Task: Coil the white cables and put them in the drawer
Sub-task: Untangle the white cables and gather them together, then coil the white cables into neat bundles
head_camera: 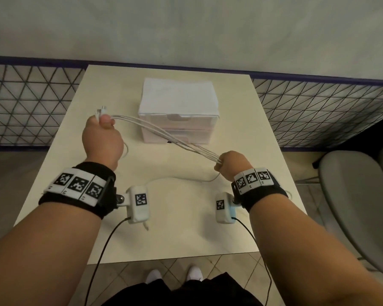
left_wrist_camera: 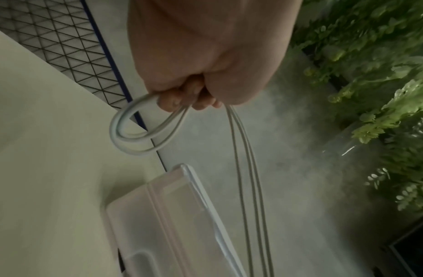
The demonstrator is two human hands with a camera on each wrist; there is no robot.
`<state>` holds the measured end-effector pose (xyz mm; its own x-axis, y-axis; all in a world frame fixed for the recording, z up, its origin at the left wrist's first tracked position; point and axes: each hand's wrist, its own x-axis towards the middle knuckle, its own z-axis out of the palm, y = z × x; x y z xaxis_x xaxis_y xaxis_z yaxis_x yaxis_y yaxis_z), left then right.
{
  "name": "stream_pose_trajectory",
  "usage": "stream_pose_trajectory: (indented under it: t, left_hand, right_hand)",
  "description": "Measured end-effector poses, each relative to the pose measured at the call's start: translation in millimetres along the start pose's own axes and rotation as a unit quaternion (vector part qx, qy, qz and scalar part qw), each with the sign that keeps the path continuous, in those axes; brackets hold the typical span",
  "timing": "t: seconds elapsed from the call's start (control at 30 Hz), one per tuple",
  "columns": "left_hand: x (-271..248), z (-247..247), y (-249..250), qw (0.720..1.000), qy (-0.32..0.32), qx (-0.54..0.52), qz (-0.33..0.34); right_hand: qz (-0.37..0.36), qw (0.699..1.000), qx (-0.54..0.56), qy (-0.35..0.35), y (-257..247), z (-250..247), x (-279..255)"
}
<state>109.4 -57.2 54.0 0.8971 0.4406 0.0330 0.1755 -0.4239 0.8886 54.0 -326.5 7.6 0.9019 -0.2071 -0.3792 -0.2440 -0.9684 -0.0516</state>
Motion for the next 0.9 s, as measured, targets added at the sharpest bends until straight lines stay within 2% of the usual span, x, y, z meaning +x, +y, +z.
stream_pose_trajectory:
  t: [0.1, 0.17, 0.23, 0.3, 0.33, 0.37, 0.4, 0.43, 0.47, 0.5, 0.53, 0.63, 0.7, 0.77, 0.8, 0.83, 0.9]
  left_hand:
    - [-3.9, 7.7, 3.3, 1.000, -0.013, 0.000, 0.003]
    - [-3.9, 11.0, 6.0, 1.000, -0.017, -0.005, 0.002]
    - [-1.9, 13.3, 8.1, 1.000, -0.016, -0.014, -0.001]
    - [-0.9, 14.9, 9.3, 1.000, -0.013, -0.020, -0.001]
    - [-1.0, 15.5, 9.5, 1.000, -0.014, -0.019, 0.000]
    - [-2.2, 16.2, 10.1, 1.000, -0.016, -0.016, 0.002]
    - [-3.9, 16.9, 10.5, 1.000, -0.021, -0.011, 0.005]
    - [-6.8, 18.0, 11.3, 1.000, -0.028, -0.002, 0.009]
    - [-10.2, 19.3, 12.1, 0.999, -0.040, 0.009, 0.015]
    - [-14.0, 20.9, 13.1, 0.998, -0.052, 0.019, 0.023]
    - [-17.3, 22.4, 13.8, 0.997, -0.064, 0.025, 0.032]
    - [-21.6, 24.4, 15.1, 0.995, -0.077, 0.020, 0.054]
    - [-20.8, 24.1, 15.1, 0.995, -0.074, 0.012, 0.061]
    - [-19.7, 23.2, 15.5, 0.995, -0.069, 0.011, 0.068]
    - [-19.3, 22.5, 15.2, 0.995, -0.070, 0.012, 0.068]
    - [-19.6, 22.1, 14.6, 0.995, -0.073, 0.013, 0.067]
    - [-19.9, 22.3, 11.2, 0.994, -0.080, 0.023, 0.068]
  right_hand:
    - [0.058, 0.994, -0.034, 0.085, 9.3, -17.7, -1.2]
    - [0.081, 0.994, 0.033, 0.061, 14.8, -37.0, -3.1]
    - [0.106, 0.980, 0.167, 0.003, 22.6, -51.3, -4.7]
    - [0.113, 0.930, 0.347, -0.056, 27.8, -56.3, -12.0]
    - [0.112, 0.897, 0.422, -0.069, 29.0, -55.1, -14.3]
    - [0.115, 0.875, 0.468, -0.053, 31.1, -50.5, -13.0]
    - [0.127, 0.876, 0.464, -0.020, 32.6, -46.7, -9.5]
    - [0.139, 0.899, 0.415, 0.027, 34.4, -44.2, -5.1]
    - [0.157, 0.921, 0.345, 0.093, 36.5, -42.0, -1.9]
    - [0.166, 0.924, 0.296, 0.177, 37.3, -40.6, -1.0]
    - [0.162, 0.909, 0.286, 0.256, 38.1, -42.4, -1.6]
    - [0.080, 0.838, 0.286, 0.457, 41.2, -54.5, -8.1]
    - [0.025, 0.808, 0.244, 0.536, 45.1, -60.9, -5.5]
    - [-0.005, 0.794, 0.218, 0.568, 49.4, -58.9, 1.3]
    - [-0.009, 0.797, 0.218, 0.563, 49.5, -54.7, 3.7]
    - [-0.004, 0.811, 0.220, 0.543, 48.5, -46.6, 5.0]
    - [0.023, 0.856, 0.217, 0.469, 46.1, -22.4, 7.5]
